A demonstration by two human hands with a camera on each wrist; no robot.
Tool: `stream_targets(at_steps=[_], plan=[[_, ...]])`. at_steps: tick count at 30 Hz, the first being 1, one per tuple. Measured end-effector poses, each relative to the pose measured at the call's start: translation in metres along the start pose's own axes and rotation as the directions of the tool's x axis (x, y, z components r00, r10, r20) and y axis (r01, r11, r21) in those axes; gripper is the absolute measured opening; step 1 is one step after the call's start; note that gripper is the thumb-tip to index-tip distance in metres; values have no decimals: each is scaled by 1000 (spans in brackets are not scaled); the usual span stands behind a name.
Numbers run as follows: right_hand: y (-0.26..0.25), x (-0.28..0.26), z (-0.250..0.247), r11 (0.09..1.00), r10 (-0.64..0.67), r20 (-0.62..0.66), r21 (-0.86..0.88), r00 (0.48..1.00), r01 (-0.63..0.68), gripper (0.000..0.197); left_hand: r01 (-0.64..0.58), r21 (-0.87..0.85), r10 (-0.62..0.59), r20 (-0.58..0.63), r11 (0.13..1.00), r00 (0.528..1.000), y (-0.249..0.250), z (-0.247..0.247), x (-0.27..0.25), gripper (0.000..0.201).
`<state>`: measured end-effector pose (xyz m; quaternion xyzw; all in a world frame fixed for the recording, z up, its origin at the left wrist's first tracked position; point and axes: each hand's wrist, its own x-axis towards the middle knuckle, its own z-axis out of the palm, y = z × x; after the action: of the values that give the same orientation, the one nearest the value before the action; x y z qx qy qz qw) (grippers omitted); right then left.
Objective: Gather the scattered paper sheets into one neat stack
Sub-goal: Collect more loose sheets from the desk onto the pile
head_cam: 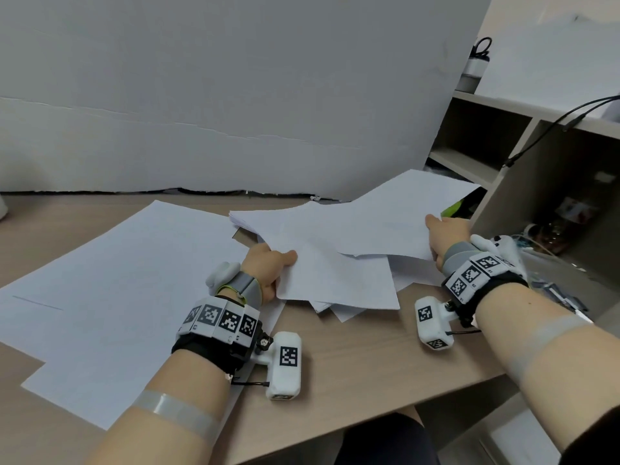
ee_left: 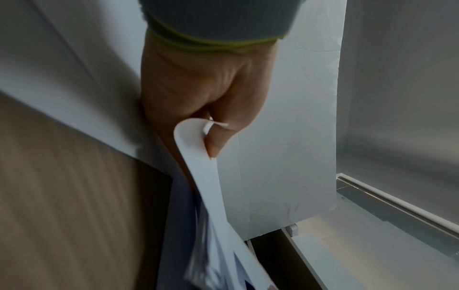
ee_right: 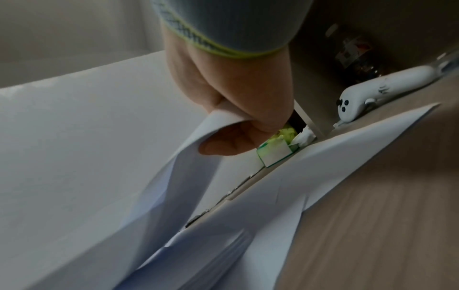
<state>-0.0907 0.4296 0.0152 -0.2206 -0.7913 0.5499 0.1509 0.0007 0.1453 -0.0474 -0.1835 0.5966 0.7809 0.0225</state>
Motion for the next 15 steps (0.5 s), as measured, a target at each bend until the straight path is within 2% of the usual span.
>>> stream_targets(at_steps=[2,4,6,8,11,12,15], plan=[[-3,-9,-1,998,42,74,44,996,-45,11,-6,-30,4,-48,1000,999,0,2,0,31],[-4,-18,3,995,77,174,45,982,-86,30,-14,-52,9,-96,999,995,0,3,-2,31],[-4,-35,3,985,60,258,140,964,-99,18,-14,-74,4,-128,997,992,1,5,-4,30],[-1,-49,6,966,106,349,186,931,-180,4,4,-96,-16,-131,995,991,2,5,-5,28],[4,-68,8,952,108,439,213,892,-220,5,34,-103,-42,-80,994,996,3,9,-7,12],[5,-74,8,950,112,454,213,884,-230,5,44,-101,-51,-62,994,997,4,11,-10,13],[13,-86,14,944,126,518,200,846,-263,4,66,-140,-72,-35,988,997,-1,14,-7,40]])
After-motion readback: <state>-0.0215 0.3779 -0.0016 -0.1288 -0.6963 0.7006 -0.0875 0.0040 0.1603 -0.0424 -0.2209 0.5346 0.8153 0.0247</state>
